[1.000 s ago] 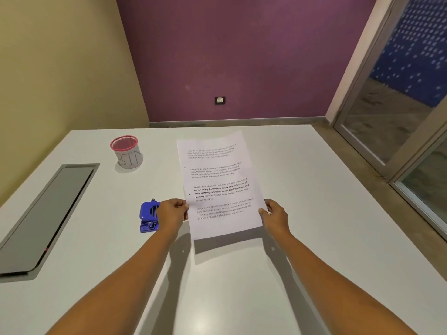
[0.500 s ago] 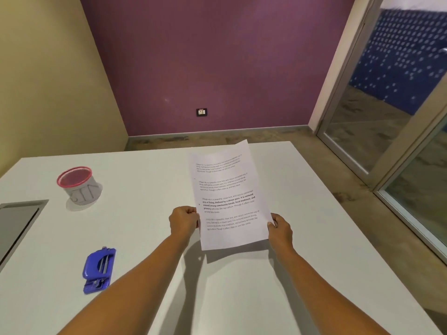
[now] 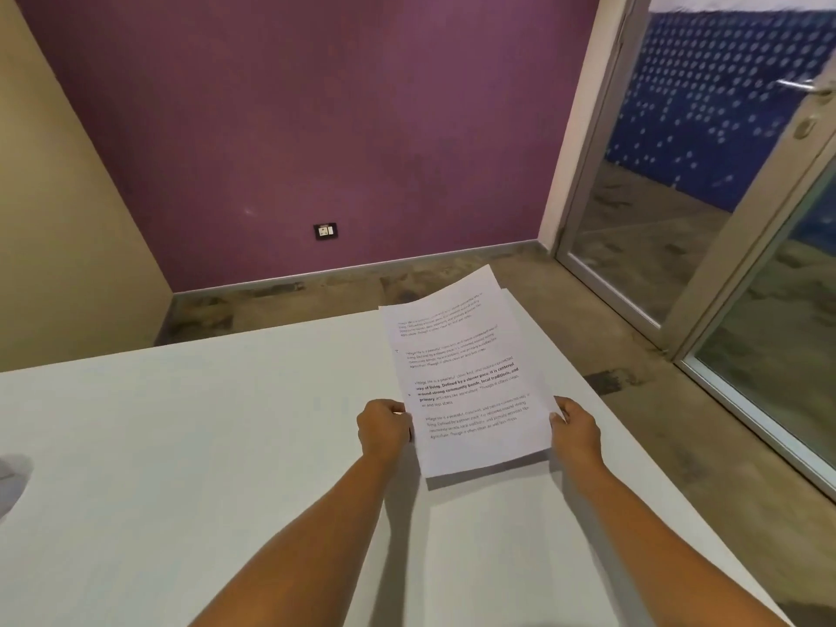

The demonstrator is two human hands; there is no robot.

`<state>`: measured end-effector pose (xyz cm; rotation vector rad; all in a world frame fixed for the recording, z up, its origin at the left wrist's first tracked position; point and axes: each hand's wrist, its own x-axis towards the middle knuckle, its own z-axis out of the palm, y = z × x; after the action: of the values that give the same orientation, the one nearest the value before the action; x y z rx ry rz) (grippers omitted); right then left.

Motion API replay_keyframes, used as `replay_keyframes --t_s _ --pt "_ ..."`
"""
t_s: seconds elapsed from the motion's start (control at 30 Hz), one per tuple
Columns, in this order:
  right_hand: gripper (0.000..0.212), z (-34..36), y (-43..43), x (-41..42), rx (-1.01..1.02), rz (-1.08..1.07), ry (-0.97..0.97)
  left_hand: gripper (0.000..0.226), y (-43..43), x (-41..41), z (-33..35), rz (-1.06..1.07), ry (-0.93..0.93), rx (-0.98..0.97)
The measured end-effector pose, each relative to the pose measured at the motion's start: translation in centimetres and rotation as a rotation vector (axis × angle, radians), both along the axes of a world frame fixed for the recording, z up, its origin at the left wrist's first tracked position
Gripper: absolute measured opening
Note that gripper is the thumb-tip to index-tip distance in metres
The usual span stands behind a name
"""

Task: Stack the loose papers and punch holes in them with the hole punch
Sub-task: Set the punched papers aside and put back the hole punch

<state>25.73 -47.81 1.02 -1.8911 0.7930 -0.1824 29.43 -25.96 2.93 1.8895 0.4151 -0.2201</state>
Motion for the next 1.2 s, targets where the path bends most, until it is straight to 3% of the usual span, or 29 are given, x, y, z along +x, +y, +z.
replay_keyframes --t_s 0.27,0.47,0.63,0.83,1.2 --pt "0.037 -2.3 -2.4 4.6 -0.056 -0.045 0.02 0.019 -3.6 5.1 -3.6 -0.022 0.019 -0.03" --pt "0.036 -3.2 -3.5 5.7 -0.098 -0.06 0.027 0.041 -5.3 6.6 -5.1 -0.029 -0.046 0.052" --pt "0.035 -3.3 -4.1 6.5 -0.136 -0.06 0.019 0.028 -6.0 7.0 -5.5 -0.071 -0.068 0.113" --pt "0.037 -3.5 -4.6 7.2 -0.176 -0.031 0.044 0.042 -6.3 6.9 -5.9 -0.092 -0.105 0.15" --pt "0.051 -4.6 -6.0 8.6 -0.219 0.043 0.084 0.042 -6.5 7.1 -6.4 -0.156 -0.19 0.246"
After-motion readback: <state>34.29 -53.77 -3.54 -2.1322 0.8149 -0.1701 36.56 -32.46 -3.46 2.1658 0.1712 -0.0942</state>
